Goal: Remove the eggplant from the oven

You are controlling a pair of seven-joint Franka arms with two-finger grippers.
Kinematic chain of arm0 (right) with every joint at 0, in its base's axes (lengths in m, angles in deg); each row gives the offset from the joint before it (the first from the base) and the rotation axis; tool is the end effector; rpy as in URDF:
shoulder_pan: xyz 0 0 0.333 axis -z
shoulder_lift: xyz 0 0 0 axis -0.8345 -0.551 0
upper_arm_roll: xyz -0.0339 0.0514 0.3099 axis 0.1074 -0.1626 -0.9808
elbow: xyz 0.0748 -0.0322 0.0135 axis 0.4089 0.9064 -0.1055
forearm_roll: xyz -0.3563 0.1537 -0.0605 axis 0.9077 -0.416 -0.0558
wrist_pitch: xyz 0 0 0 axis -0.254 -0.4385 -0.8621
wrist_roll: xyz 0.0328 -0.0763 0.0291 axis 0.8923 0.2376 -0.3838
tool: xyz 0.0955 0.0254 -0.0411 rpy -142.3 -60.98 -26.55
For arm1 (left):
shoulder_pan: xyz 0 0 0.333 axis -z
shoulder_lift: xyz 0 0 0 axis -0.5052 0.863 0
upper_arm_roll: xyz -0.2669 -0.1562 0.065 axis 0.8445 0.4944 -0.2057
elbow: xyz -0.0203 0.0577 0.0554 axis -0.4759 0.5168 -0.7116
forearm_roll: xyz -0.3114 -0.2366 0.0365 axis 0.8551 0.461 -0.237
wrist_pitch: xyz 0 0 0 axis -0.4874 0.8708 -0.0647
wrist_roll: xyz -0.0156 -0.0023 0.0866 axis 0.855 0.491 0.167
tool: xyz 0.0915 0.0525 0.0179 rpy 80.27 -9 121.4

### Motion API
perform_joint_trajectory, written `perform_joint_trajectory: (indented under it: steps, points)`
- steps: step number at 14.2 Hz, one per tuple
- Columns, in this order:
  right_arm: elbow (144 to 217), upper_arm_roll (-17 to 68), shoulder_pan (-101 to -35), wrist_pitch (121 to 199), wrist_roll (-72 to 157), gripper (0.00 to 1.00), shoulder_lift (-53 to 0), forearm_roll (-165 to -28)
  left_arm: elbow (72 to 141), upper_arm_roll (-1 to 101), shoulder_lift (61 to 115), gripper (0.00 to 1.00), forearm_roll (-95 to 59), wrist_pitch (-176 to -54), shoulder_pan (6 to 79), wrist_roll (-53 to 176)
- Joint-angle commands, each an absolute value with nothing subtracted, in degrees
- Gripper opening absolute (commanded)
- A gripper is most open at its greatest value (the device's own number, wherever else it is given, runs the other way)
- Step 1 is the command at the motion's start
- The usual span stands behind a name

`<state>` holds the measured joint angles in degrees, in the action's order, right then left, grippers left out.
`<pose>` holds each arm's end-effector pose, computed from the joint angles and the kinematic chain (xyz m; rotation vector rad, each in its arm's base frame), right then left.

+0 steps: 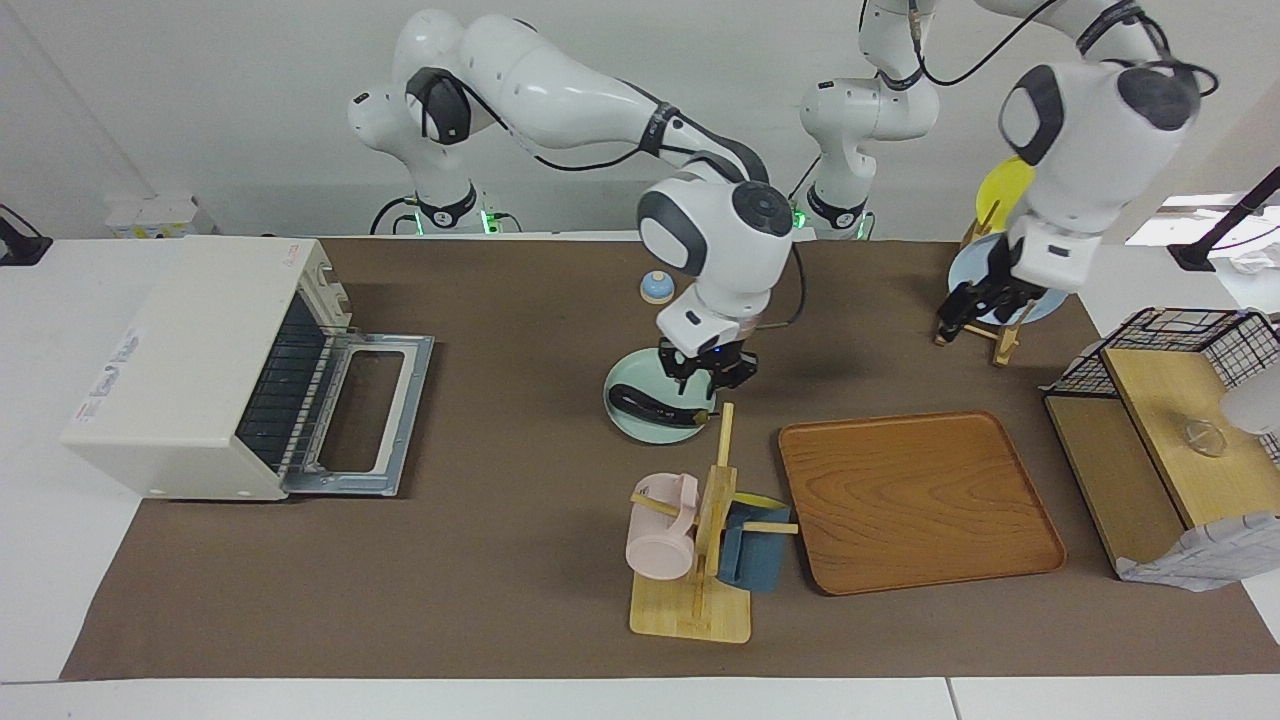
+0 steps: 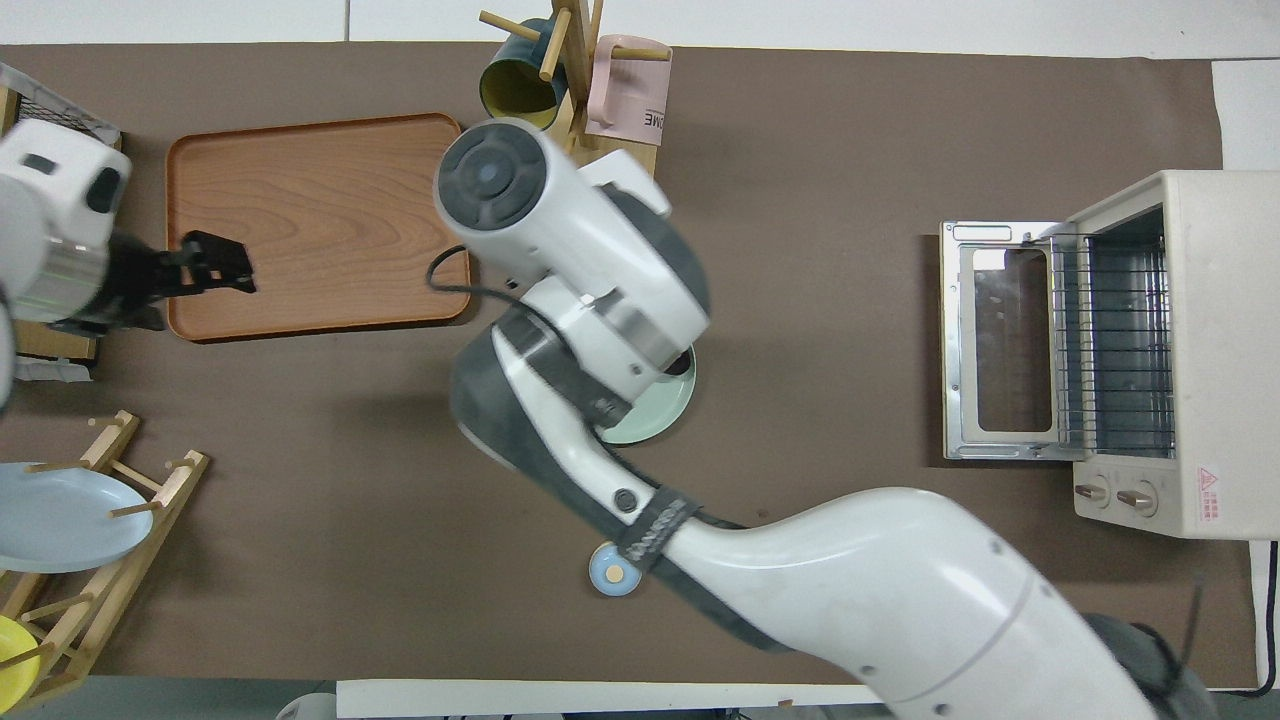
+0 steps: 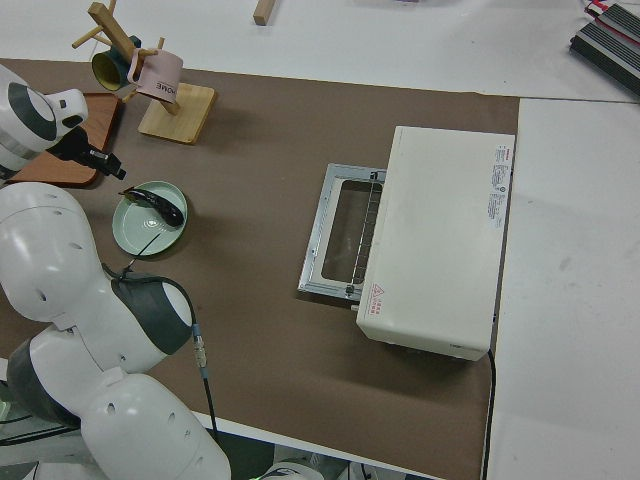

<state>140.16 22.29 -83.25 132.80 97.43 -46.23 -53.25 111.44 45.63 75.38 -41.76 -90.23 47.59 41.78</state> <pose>0.6023 0.3816 0.4606 2.9579 -0.2760 -0.0333 0.5248 -0.1543 0.4859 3.0562 0.5303 0.0369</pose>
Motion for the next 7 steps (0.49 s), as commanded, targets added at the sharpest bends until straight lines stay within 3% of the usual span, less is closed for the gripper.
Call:
perform_joint_trajectory:
  steps: [1, 4, 7]
  points:
    - [165.63, 21.36, -72.34, 139.36, 87.4, 0.21, -32.9, -54.43, 112.01, 45.07, 81.7, 1.0, -41.96, -99.55, 58.87, 20.34]
    - [180.62, 21.36, -61.88, 145.98, 76.31, 0.04, -27.86, -53.64, 105.09, 45.16, 90.14, 1.0, -41.87, -102.57, 68.46, 0.71]
    - [188.28, 21.45, -57.28, 153.27, 74.35, 0.01, -25.83, -53.55, 99.46, 45.07, 98.4, 1.0, -41.52, -107.92, 74.89, -10.67]
